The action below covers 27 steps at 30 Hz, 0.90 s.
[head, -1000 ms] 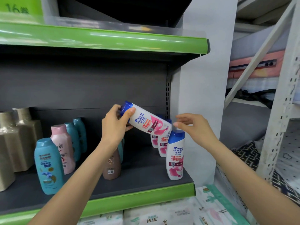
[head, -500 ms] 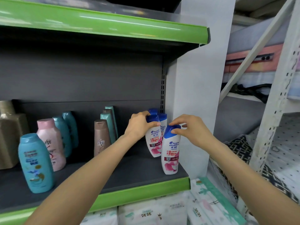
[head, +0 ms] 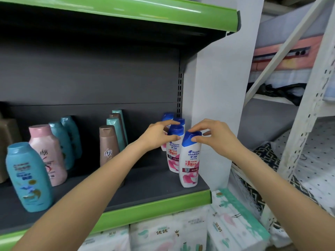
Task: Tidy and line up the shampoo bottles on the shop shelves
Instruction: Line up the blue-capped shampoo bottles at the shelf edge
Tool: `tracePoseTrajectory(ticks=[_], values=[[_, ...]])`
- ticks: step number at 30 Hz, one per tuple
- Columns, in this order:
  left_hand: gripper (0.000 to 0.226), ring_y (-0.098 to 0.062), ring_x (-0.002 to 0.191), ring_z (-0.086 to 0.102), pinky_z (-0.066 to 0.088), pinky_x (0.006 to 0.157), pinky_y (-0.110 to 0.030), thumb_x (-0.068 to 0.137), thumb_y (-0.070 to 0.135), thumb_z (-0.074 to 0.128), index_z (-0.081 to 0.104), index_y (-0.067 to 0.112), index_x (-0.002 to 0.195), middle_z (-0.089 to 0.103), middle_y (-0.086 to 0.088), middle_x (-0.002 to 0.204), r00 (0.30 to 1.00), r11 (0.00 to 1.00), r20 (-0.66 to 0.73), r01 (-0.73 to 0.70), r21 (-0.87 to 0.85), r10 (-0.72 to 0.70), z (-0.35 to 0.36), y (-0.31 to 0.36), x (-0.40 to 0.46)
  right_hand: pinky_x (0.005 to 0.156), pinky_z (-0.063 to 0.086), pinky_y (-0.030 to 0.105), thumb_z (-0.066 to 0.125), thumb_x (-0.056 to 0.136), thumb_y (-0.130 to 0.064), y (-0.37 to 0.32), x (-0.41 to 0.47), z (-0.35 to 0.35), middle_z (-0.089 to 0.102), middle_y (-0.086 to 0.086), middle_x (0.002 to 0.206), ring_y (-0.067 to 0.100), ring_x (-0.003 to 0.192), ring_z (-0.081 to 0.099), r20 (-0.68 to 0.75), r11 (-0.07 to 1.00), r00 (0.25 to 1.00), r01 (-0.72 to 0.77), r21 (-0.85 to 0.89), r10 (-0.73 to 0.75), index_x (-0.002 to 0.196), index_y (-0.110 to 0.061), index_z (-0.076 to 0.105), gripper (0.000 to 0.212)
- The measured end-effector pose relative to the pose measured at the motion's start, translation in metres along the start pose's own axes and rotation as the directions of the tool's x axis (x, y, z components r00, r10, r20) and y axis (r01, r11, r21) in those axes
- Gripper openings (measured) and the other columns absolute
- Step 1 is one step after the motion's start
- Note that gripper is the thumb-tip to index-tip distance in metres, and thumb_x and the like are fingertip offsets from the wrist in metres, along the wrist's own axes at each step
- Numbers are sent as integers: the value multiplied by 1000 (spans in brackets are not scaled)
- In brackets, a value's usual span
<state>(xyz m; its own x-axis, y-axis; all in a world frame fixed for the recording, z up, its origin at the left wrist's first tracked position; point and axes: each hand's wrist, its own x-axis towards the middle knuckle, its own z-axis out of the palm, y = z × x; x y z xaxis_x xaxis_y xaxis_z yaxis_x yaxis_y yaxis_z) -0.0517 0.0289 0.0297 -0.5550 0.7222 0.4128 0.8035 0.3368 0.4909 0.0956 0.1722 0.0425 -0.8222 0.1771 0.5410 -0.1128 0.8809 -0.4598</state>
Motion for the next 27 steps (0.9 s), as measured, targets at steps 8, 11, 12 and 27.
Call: tracePoseTrajectory(ticks=[8, 11, 12, 27], values=[[58, -14, 90, 55, 49, 87, -30, 86, 21, 65, 41, 31, 139, 59, -8, 119, 1000, 999, 3, -20, -36, 20, 3, -9, 3, 71, 43, 7, 69, 83, -12, 2, -1, -1, 63, -2, 105, 10, 93, 56, 8, 1000, 1000, 24, -19, -24, 107, -16, 69, 25], [54, -18, 92, 62, 54, 86, -37, 85, 21, 67, 47, 32, 134, 62, -9, 112, 998, 983, -63, -10, -183, -2, 14, -10, 1, 72, 45, 14, 68, 83, -13, 1, -2, 1, 62, -2, 107, 12, 95, 56, -2, 999, 1000, 27, -42, -28, 108, -15, 68, 25], [53, -18, 91, 62, 55, 85, -37, 85, 21, 67, 48, 32, 133, 63, -9, 109, 997, 979, -79, -10, -204, -6, 18, -9, 1, 72, 45, 14, 68, 83, -12, 1, -2, 1, 62, -2, 106, 13, 95, 57, -8, 999, 1000, 27, -43, -28, 107, -15, 68, 24], [56, -19, 95, 60, 56, 80, -34, 87, 20, 64, 42, 32, 138, 59, -8, 114, 996, 965, -91, -4, -262, -21, 28, -3, 4, 73, 40, 11, 70, 82, -14, 1, -1, 2, 63, -4, 105, 8, 93, 55, -17, 1000, 1000, -13, -15, 12, 103, -17, 69, 22]])
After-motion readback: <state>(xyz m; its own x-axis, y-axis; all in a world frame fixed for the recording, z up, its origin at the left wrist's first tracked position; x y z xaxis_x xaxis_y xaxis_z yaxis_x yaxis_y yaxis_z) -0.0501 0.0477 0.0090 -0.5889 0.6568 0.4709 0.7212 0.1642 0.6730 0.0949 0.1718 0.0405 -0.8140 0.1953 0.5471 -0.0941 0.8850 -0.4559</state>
